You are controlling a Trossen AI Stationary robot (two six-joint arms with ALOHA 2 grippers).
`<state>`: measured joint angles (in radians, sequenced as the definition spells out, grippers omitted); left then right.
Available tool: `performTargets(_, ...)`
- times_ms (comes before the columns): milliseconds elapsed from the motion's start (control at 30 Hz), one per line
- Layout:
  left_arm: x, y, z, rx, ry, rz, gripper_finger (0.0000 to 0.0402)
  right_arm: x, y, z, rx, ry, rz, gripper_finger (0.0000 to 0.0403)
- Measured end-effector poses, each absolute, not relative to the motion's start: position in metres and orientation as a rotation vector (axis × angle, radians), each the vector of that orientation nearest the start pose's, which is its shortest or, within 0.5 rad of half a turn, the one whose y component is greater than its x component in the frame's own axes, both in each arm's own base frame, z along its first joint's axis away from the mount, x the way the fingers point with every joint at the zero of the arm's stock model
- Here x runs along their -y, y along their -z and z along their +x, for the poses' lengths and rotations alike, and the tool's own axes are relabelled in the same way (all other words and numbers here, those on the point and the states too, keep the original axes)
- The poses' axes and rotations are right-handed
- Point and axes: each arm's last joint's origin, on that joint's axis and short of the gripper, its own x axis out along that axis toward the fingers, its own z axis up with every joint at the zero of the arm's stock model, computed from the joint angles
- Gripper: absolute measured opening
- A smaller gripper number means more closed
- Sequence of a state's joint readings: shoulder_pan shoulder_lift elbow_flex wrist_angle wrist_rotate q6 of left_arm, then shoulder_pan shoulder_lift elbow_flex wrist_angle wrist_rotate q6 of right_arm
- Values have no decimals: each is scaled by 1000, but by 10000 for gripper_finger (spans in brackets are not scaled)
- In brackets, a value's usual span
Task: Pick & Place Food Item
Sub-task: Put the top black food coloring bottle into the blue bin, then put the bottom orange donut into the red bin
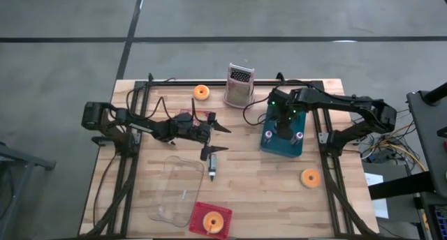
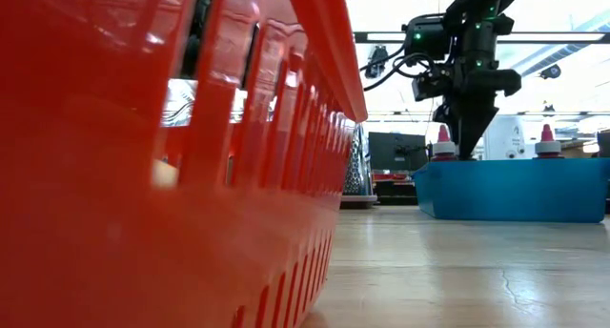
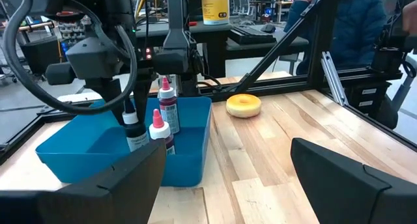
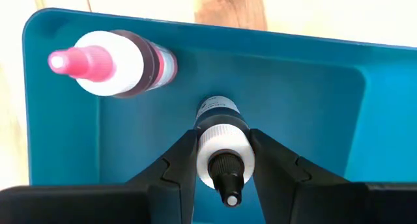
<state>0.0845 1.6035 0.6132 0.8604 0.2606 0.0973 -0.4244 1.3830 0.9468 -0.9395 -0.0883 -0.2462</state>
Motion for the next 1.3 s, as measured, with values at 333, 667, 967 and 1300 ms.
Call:
performTargets(333, -19, -183, 308, -120, 182, 74, 332, 95, -217, 217, -1346, 105, 161, 108)
performTargets(667, -19, -183, 308, -120, 181, 75, 332, 95, -217, 218, -1336, 107, 161, 127)
performTargets(967, -19, -183, 308, -120, 181, 75, 332, 95, -217, 219, -1322, 124, 173, 257)
performTargets(1300, -19, -183, 308, -120, 181, 75, 332, 96, -219, 220, -1316, 136, 176, 257)
